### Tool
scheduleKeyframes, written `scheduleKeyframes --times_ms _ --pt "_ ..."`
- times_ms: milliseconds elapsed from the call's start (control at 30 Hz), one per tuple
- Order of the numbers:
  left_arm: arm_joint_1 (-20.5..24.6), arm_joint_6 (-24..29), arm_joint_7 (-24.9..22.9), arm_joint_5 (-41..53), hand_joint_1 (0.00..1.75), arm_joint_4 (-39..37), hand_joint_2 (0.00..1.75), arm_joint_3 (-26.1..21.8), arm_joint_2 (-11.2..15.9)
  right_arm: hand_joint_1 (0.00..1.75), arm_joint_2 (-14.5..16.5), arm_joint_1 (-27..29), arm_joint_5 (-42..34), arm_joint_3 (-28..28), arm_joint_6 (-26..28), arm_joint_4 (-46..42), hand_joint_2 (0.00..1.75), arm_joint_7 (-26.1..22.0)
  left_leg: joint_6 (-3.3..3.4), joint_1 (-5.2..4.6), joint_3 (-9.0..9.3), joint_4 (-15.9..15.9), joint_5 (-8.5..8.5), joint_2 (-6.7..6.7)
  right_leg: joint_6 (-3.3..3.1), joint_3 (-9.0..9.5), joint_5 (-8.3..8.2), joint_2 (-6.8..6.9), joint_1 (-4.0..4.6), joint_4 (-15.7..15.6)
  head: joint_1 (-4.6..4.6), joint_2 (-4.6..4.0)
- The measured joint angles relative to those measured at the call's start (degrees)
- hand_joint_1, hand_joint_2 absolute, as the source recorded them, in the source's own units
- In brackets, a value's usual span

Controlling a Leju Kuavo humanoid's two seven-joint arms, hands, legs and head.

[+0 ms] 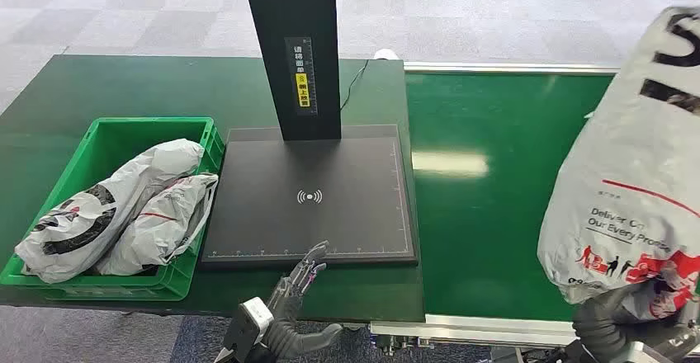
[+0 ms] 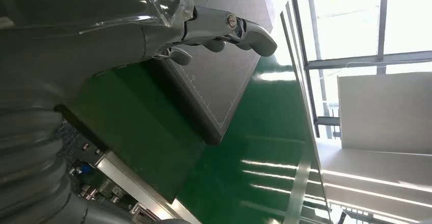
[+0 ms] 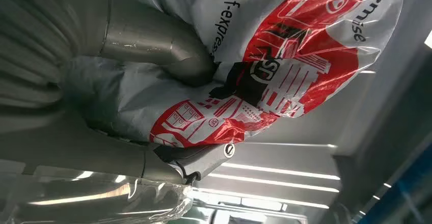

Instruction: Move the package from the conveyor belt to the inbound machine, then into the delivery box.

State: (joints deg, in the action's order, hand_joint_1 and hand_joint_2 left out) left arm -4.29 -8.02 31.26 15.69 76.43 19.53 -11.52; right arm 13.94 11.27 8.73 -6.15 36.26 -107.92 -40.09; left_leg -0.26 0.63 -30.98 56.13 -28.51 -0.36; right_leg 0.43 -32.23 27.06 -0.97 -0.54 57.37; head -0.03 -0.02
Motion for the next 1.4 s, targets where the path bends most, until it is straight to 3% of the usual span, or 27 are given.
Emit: scheduleKeyframes --times_ms 300,867,1067,1167,1333,1400 --pt "0.0 0.1 0.0 0.0 0.0 0.0 1.75 0.1 0.0 1.75 0.0 0.0 0.4 2.0 0.0 -8.6 1.75 -0.1 0.0 0.0 0.03 0.0 0.0 -0.01 0.0 0.03 0.0 0.0 0.0 0.0 0.0 0.0" --pt "0.0 0.1 0.0 0.0 0.0 0.0 1.75 0.1 0.0 1.75 0.0 0.0 1.0 2.4 0.0 -10.8 1.75 -0.1 0.0 0.0 0.02 0.0 0.0 -0.02 0.0 0.03 0.0 0.0 0.0 0.0 0.0 0.0" --pt "0.6 0.1 0.9 -0.1 0.0 -0.4 1.75 0.2 -0.1 1.75 -3.5 -4.5 2.3 7.2 -0.9 -7.2 1.75 -0.1 0.0 0.0 -0.01 0.0 0.0 0.03 0.0 0.1 -0.01 -0.03 0.0 0.0 0.0 0.0" --pt "1.1 -0.1 1.4 -0.2 0.0 -0.6 1.75 0.2 0.0 1.75 -5.5 -10.0 2.3 9.3 -9.4 1.9 1.75 0.9 0.03 0.0 0.07 0.0 0.04 0.03 -0.01 0.18 -0.03 -0.03 0.01 0.0 -0.01 0.0" --pt "3.2 -3.4 3.5 -0.2 0.0 -2.5 1.75 0.1 0.0 1.75 -8.2 -19.0 11.6 11.3 -39.7 22.8 1.75 2.7 0.08 0.01 0.16 0.0 0.19 -0.11 0.0 0.23 -0.1 0.13 0.01 0.0 -0.02 0.0" --pt "4.7 -4.5 4.3 -0.1 0.0 -4.3 1.75 0.0 0.0 1.75 -8.9 -20.6 16.7 14.2 -47.2 29.5 1.75 1.1 0.07 0.02 0.11 0.0 0.22 -0.28 0.0 0.22 -0.1 0.28 0.03 0.0 -0.02 0.0"
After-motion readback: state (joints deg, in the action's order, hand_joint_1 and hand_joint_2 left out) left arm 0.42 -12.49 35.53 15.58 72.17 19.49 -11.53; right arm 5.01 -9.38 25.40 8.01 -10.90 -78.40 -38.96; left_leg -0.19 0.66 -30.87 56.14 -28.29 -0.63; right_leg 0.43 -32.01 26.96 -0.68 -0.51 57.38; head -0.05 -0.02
